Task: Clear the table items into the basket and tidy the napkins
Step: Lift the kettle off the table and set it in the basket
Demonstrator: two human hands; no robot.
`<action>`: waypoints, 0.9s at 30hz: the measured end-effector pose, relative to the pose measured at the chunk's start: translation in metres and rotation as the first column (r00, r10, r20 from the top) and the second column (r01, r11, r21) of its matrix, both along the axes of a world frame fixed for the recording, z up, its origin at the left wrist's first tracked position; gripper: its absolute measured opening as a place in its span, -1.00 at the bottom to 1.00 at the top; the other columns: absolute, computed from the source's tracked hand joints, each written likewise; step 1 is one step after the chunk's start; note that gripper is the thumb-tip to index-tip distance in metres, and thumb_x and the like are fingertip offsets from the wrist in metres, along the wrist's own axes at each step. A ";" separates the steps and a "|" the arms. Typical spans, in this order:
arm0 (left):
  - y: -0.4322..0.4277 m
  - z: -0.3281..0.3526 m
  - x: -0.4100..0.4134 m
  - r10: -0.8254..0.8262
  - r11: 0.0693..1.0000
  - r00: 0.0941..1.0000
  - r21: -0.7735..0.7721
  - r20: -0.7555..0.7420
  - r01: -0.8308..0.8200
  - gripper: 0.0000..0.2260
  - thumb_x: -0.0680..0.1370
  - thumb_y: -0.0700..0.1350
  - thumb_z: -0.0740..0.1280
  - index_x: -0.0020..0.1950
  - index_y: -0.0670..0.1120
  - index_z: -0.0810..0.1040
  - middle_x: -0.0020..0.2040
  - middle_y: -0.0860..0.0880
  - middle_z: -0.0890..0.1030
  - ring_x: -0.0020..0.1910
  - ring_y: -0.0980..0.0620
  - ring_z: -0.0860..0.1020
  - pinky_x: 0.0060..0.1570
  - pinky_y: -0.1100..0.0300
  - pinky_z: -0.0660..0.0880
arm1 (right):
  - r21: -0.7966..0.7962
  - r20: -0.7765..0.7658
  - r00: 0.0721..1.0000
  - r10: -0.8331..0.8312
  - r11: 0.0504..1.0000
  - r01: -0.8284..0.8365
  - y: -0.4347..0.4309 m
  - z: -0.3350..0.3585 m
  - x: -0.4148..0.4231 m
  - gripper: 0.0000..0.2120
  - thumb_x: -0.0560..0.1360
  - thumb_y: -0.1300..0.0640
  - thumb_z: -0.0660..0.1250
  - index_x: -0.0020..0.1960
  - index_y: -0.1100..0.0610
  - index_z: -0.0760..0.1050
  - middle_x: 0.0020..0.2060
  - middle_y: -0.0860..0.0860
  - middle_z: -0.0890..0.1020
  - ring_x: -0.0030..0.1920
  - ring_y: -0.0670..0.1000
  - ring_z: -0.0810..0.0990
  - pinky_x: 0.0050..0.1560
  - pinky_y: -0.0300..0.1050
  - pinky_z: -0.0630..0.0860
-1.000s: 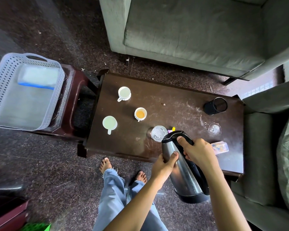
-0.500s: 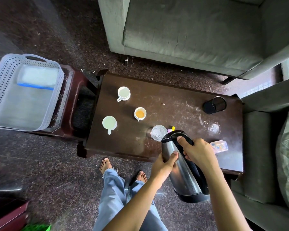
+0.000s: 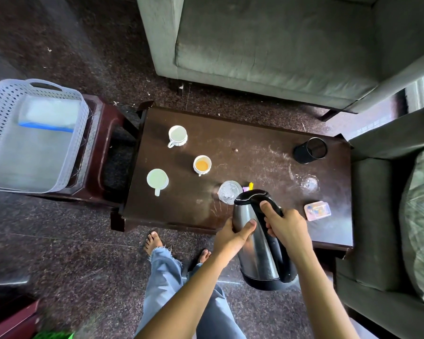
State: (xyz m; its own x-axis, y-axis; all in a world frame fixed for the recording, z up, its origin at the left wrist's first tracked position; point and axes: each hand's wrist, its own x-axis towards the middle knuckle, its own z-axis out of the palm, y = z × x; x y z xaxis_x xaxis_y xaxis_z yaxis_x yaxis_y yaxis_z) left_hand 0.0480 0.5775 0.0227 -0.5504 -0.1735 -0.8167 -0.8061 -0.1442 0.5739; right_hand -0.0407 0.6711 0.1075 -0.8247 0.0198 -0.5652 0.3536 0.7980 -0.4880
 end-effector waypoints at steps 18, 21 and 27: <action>-0.062 -0.009 0.025 -0.403 0.910 0.885 -0.199 -0.232 0.363 0.11 0.17 0.47 0.39 0.55 0.03 0.02 0.52 -0.04 0.22 0.48 -0.02 0.24 0.41 -0.03 0.28 | -0.426 -0.057 0.851 -0.522 0.783 0.452 0.005 -0.039 0.107 -0.35 0.40 -0.24 0.24 -0.44 0.37 0.31 -0.55 0.12 0.38 -0.44 0.01 0.29 -0.33 -0.09 0.26; -0.090 0.006 0.036 -0.323 0.938 0.896 -0.228 -0.306 0.260 -0.10 0.27 0.42 0.34 0.49 0.04 0.19 0.44 0.00 0.35 0.39 0.07 0.36 0.31 0.21 0.31 | -0.498 -0.111 0.871 -0.479 0.785 0.368 -0.013 -0.024 0.111 -0.47 0.37 -0.21 0.25 -0.48 0.22 0.29 -0.59 0.02 0.34 -0.48 -0.03 0.25 -0.42 -0.15 0.18; -0.183 0.040 0.061 0.073 0.921 0.927 -0.331 -0.369 -0.204 -0.62 0.53 0.10 0.32 0.28 -0.03 0.48 0.12 0.07 0.57 -0.04 0.32 0.53 -0.09 0.55 0.40 | -0.638 -0.147 0.919 -0.367 0.745 0.195 -0.075 0.009 0.108 -0.55 0.37 -0.12 0.27 -0.52 0.18 0.31 -0.62 -0.04 0.36 -0.53 -0.08 0.26 -0.50 -0.28 0.22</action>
State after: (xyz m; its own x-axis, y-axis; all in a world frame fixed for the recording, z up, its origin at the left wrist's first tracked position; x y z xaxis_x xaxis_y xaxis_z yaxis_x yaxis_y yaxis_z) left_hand 0.1094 0.3947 0.0622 -0.7324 -0.5118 -0.4491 -0.5366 0.0277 0.8434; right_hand 0.0677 0.5959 0.1167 -0.9479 0.0022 -0.3186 0.3130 0.1930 -0.9299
